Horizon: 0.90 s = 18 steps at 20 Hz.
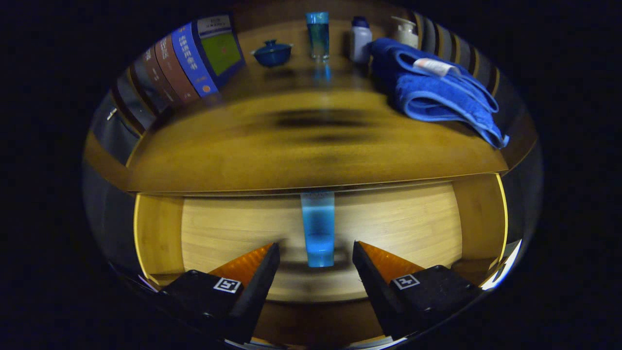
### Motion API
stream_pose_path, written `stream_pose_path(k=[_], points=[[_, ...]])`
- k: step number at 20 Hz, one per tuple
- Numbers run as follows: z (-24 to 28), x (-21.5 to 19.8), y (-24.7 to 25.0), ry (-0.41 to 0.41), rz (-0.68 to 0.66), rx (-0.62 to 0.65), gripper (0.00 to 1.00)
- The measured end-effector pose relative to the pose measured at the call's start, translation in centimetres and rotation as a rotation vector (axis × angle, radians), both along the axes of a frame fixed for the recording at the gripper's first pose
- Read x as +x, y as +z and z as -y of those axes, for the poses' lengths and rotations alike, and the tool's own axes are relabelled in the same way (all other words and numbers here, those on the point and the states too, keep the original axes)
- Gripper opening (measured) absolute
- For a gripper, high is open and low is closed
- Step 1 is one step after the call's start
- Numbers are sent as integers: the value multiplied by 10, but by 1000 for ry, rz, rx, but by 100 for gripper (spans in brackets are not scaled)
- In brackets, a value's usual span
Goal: Pull open the drawer, take out the items inside it, and place them on the countertop above the cabinet.
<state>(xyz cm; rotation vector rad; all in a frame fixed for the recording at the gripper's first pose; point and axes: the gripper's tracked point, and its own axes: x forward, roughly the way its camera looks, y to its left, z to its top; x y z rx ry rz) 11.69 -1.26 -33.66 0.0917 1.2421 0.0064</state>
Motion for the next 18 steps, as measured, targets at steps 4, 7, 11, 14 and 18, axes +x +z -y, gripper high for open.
stream_pose_path(k=[4,7,11,14,18], points=[[3,2,-16,-12,-75,-26,97],[8,1,-26,-29,-113,-64,82],[9,-3,-36,-33,-161,-42,63],[9,1,-31,-21,-146,-43,48],[9,-8,-32,-26,-141,-20,42]])
